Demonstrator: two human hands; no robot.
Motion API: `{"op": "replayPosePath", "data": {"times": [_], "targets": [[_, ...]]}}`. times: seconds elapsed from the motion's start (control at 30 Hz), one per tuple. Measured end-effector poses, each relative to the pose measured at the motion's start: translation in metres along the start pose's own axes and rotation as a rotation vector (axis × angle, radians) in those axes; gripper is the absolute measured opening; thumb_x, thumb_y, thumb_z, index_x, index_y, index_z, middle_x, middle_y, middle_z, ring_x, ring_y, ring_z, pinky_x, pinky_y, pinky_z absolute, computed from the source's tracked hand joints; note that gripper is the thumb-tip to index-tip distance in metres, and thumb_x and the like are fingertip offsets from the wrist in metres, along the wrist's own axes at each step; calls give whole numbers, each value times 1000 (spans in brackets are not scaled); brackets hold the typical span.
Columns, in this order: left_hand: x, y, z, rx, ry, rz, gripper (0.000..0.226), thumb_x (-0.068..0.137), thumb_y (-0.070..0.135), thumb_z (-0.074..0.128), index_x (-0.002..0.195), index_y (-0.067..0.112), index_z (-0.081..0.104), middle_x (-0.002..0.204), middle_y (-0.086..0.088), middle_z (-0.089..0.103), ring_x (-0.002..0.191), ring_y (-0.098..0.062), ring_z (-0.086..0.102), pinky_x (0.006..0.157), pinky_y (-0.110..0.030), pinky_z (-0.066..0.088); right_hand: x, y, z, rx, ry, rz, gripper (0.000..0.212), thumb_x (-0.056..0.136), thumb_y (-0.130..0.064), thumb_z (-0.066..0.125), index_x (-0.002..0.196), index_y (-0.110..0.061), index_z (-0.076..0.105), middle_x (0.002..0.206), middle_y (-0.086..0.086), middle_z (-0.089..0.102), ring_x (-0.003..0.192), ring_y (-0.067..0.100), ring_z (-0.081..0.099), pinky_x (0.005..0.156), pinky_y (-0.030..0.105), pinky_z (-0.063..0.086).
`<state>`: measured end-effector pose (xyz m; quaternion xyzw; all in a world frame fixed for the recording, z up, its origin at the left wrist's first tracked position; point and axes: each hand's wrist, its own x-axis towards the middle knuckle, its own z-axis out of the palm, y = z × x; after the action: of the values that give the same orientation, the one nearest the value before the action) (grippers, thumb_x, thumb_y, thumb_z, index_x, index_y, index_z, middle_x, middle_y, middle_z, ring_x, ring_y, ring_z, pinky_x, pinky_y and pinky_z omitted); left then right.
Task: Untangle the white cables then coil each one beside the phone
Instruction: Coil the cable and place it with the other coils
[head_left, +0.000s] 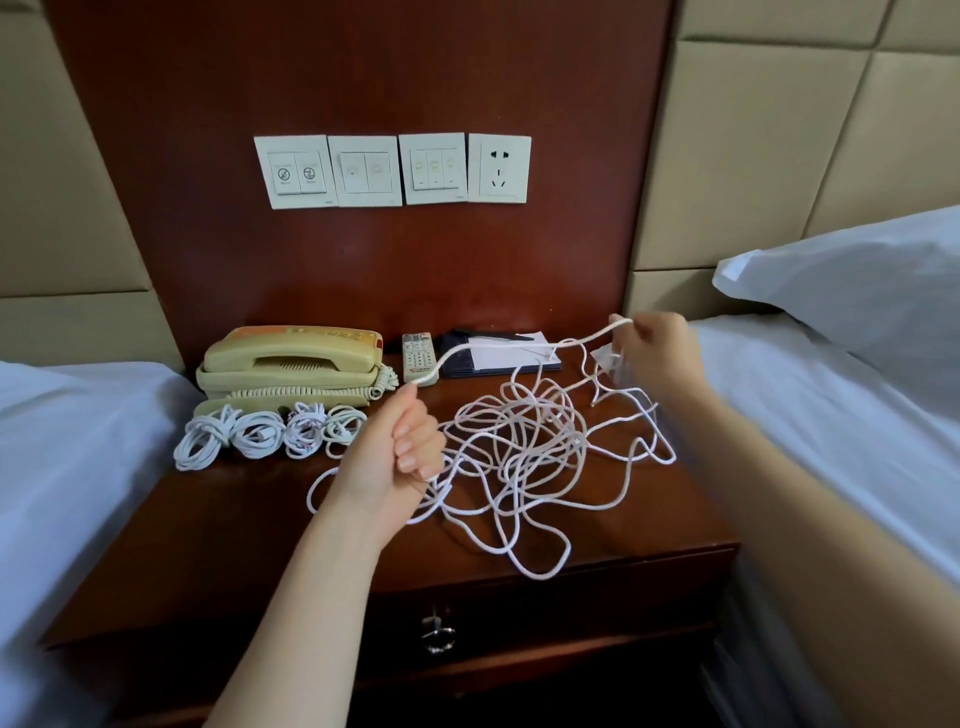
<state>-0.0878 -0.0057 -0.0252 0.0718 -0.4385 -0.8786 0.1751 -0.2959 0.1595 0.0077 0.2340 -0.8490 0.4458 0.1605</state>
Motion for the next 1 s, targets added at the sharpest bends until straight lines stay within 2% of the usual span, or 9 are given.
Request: {"op": "replayPosePath", "data": {"times": [0.1, 0.27, 0.4, 0.5, 0.63, 0.77, 0.83, 0.9, 1.0], "targets": [[0, 5, -4, -33, 57, 12, 60, 101, 28, 36, 42, 19, 31, 38, 6, 23, 32, -4, 22, 34, -16, 25, 9, -9, -12, -52, -30, -46, 38, 96, -26, 46, 70, -4, 63, 61, 8, 57, 64, 23, 51, 55, 31, 33], [-2, 5, -3, -116, 97, 43, 62, 100, 29, 37, 40, 19, 32, 37, 7, 23, 31, -4, 23, 33, -16, 22, 18, -31, -21, -69, -15, -115, 41, 97, -33, 43, 71, -10, 66, 69, 6, 63, 71, 27, 60, 74, 37, 46], [-3, 10, -5, -228, 87, 74, 61, 99, 29, 37, 39, 19, 33, 38, 8, 24, 30, -3, 24, 34, -16, 21, 16, -58, -32, -158, -23, -255, 42, 97, -36, 45, 69, -12, 63, 53, -1, 52, 58, 23, 52, 61, 33, 41], [-5, 15, -10, -283, 109, 97, 60, 99, 29, 37, 40, 20, 34, 38, 8, 24, 30, -3, 24, 35, -15, 21, 2, -79, -47, -321, -171, -345, 38, 95, -37, 50, 66, -13, 56, 56, 1, 48, 57, 22, 47, 57, 32, 37], [-13, 20, -14, -275, 95, 102, 59, 99, 29, 37, 41, 20, 34, 39, 9, 24, 30, -4, 24, 35, -16, 20, -38, -90, -59, -368, -441, -271, 39, 95, -35, 51, 63, -12, 49, 57, 0, 49, 54, 18, 45, 53, 30, 36], [-29, 25, -15, -211, 29, 68, 56, 95, 30, 39, 41, 19, 34, 37, 9, 25, 29, -3, 24, 34, -15, 20, -92, -85, -59, -131, -651, -139, 25, 94, -35, 53, 97, -11, 58, 49, -5, 59, 42, 10, 51, 48, 21, 43], [-36, 26, -15, -156, 11, 29, 54, 93, 31, 41, 41, 19, 34, 37, 8, 24, 29, -3, 23, 33, -15, 20, -112, -84, -53, -21, -650, -122, 46, 91, -35, 57, 132, -20, 45, 54, -9, 62, 46, 3, 57, 53, 9, 45], [-41, 23, -14, -86, -2, -27, 55, 95, 31, 40, 42, 19, 34, 37, 8, 23, 29, -2, 23, 32, -15, 20, -124, -82, -45, 57, -701, -112, 63, 88, -36, 62, 143, -19, 35, 67, -8, 65, 56, 4, 63, 64, 17, 53], [-47, 17, -11, 38, -47, -85, 57, 98, 30, 37, 42, 19, 34, 37, 8, 24, 29, -3, 23, 32, -15, 20, -136, -78, -28, 142, -798, -83, 54, 91, -32, 58, 139, -13, 42, 61, -7, 64, 63, 16, 67, 67, 33, 57]]}}
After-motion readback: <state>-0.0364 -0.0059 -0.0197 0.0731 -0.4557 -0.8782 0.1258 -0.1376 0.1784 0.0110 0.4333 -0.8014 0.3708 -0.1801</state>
